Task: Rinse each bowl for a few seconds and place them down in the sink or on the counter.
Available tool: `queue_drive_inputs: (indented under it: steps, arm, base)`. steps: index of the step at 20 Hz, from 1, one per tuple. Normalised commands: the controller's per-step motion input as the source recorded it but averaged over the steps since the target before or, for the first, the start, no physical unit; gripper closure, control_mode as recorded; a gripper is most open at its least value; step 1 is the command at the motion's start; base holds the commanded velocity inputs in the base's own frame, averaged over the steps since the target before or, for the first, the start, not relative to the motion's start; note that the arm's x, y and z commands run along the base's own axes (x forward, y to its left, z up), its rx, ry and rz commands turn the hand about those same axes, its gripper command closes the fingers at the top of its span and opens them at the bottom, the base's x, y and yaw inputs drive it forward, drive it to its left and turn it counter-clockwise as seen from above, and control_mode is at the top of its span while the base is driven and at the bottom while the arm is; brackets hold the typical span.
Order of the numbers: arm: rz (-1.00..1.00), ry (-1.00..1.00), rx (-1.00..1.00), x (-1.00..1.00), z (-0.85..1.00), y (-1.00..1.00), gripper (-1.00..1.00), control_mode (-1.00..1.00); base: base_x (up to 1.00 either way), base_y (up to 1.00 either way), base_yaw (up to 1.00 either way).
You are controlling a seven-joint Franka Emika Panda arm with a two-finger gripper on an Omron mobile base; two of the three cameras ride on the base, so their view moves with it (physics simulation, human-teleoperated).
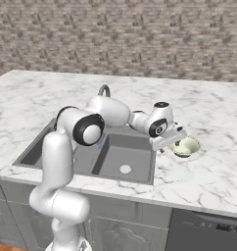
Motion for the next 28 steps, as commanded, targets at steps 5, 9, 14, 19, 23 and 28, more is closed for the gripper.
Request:
queue_drive_inputs:
  steps: [5, 9, 14, 19, 23, 28]
  arm:
    - [0.0, 0.0, -0.05, 0.14, -0.05, -0.2, -1.0, -1.0]
    - [0.01, 0.0, -0.01, 0.24, -0.19, -0.25, -1.0, -1.0]
    - [0.03, 0.0, -0.01, 0.13, -0.27, -0.17, -1.0, -1.0]
    - [0.04, 0.0, 0.0, 0.14, -0.09, -0.22, -1.0, -1.0]
    - [0.04, 0.0, 0.0, 0.01, -0.06, -0.09, -1.0, -1.0]
    - [0.02, 0.0, 0.0, 0.0, -0.01, 0.0, 1.0, -1.0]
  base:
    - [0.0, 0.0, 0.0]
    - [0.0, 0.0, 0.0]
    - [0.0, 0.0, 0.0]
    - [0.0, 0.0, 0.0]
    - [0.0, 0.0, 0.0]
    - [0.0, 0.0, 0.0]
